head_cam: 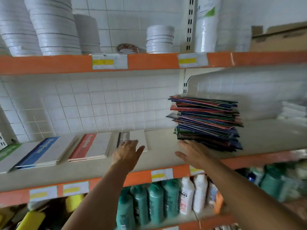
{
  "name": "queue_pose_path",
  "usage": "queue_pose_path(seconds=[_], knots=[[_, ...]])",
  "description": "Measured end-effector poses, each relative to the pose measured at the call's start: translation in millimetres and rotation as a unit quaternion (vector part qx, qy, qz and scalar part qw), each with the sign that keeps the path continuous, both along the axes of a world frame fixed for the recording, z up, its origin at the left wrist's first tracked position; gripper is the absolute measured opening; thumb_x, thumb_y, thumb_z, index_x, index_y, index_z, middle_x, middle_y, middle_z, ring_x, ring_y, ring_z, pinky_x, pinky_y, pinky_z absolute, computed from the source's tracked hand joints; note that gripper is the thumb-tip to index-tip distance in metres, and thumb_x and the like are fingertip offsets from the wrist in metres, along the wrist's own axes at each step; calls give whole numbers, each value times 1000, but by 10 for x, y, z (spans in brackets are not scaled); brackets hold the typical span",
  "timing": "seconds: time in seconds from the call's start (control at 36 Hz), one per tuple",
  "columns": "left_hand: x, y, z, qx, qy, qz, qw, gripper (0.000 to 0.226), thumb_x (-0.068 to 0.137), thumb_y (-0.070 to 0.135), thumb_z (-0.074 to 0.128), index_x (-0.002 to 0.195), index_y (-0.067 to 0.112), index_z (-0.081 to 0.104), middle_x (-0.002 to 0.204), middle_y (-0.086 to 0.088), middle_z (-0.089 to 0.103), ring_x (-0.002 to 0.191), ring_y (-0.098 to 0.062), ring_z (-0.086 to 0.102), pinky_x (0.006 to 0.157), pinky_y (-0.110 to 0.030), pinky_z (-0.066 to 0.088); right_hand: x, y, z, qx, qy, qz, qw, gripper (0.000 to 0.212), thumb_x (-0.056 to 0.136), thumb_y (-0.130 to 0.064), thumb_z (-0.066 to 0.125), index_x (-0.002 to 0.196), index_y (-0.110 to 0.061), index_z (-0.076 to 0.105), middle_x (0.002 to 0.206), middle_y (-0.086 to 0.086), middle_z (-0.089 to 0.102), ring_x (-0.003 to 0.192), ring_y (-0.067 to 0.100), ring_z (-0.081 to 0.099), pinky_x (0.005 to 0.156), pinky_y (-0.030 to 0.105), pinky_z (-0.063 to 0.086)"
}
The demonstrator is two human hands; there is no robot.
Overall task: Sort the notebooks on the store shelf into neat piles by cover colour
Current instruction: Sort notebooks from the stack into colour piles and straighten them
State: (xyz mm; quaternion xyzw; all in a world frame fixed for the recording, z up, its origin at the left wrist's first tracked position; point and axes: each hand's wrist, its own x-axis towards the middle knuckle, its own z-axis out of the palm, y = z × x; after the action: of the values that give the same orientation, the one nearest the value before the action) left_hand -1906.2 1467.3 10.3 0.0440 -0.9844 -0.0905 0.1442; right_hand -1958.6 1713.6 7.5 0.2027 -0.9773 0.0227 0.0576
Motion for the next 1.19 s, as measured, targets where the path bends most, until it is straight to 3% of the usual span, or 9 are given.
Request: queue_pose_path(seconds=[0.19,0.42,0.5,0.61,0.83,1.0,1.19], knots=[[130,806,283,-33,27,-31,999,51,99,51,30,140,23,42,143,2,45,131,-19,40,101,-34,37,290,865,277,1,71,-37,997,49,99,-50,32,138,-23,43,133,-1,52,119,20,51,91,33,45],[-17,1428,699,-29,88,-66,994,50,99,51,26,141,26,40,141,1,48,128,-20,44,99,-36,41,327,1546,596,-27,171,-108,979,32,99,-45,37,110,-22,55,101,-1,66,89,17,62,68,27,44],[-135,1641,828,-33,111,-95,989,48,100,50,26,139,27,40,139,1,49,125,-20,46,96,-37,44,290,1674,725,-42,193,-124,972,28,100,-42,37,111,-22,54,100,-3,65,87,16,61,65,26,43],[-304,1885,980,-32,126,-128,983,50,100,50,28,143,26,36,145,1,43,131,-20,41,100,-38,44,248,1762,867,-50,207,-132,968,30,101,-34,38,125,-22,51,109,-2,64,95,18,61,67,27,44],[-551,2345,1170,-66,156,-185,968,55,100,49,30,149,24,23,150,-1,33,135,-22,34,103,-38,38,46,1860,982,-59,222,-140,963,30,100,-19,39,127,-22,53,115,-2,62,100,15,58,76,26,47],[-713,2609,1273,-90,142,-183,969,61,99,51,31,152,25,14,157,-5,22,143,-25,20,115,-41,21,-175,1917,1070,-50,228,-119,965,31,96,-11,46,126,-18,53,115,0,60,101,16,57,73,24,43],[-854,2929,1289,-109,94,-148,979,63,99,55,26,153,29,8,160,-4,11,147,-25,9,118,-42,8,-441,2051,1159,-68,221,-70,970,46,90,-3,49,132,-22,51,124,-1,56,109,17,53,83,29,47]])
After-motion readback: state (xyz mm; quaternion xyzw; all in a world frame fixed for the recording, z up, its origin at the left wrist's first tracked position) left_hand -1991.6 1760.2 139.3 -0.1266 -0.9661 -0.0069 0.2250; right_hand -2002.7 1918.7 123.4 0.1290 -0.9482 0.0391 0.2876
